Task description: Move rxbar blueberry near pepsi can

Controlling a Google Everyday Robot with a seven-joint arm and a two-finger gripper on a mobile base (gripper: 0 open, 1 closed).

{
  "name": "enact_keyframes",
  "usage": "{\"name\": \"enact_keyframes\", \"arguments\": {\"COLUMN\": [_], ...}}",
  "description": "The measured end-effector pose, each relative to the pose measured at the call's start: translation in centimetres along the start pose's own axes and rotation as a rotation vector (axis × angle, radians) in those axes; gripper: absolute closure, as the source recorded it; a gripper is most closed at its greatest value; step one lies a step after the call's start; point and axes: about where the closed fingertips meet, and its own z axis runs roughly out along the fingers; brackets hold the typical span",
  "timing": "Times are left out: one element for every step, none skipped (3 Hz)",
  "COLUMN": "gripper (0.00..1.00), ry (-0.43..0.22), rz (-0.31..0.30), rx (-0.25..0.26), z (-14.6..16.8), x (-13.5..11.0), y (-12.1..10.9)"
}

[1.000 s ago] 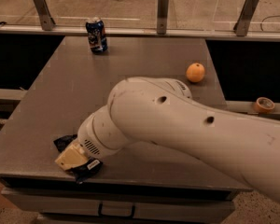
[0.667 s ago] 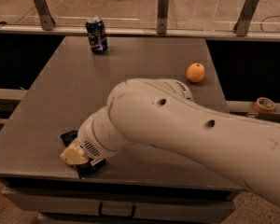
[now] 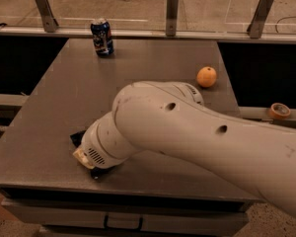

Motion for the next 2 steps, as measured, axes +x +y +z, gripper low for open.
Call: {"name": "enact_keyframes", "arguments": {"gripper": [1.00,1.00], "ry": [0.000,0.000], "rz": [0.000,0.000], "rx": [0.000,0.000], "z": [-0.08,-0.09], "x": [-0.07,-0.08], "y": [0.00,0.00]}}
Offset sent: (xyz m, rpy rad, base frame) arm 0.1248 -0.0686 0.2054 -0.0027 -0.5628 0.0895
